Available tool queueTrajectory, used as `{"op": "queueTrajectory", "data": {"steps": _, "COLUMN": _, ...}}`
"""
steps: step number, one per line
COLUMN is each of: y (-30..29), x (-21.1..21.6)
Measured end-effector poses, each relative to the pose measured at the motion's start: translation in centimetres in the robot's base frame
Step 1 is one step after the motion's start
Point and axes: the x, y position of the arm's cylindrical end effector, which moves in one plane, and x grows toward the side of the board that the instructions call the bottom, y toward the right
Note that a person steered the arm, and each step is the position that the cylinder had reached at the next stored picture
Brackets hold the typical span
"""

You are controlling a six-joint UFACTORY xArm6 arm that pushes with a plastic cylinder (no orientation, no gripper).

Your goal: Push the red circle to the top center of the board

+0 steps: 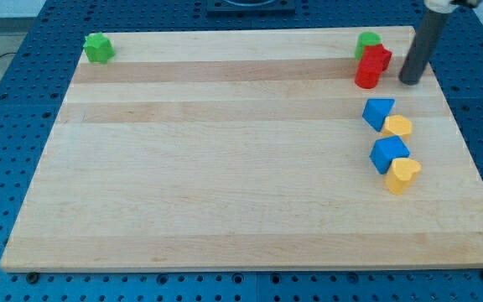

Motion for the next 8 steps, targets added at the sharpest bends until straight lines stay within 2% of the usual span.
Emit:
{"op": "queueTrajectory", "data": {"steps": 3, "y": -19.0, "x": -0.6}}
{"op": "queueTrajectory", "data": {"steps": 4, "y": -19.4, "x": 2.2}}
{"op": "queueTrajectory", "data": {"steps": 7, "y": -21.3, "x": -5.1}}
{"op": "queueTrajectory", "data": {"steps": 8, "y": -20.7, "x": -2.6}}
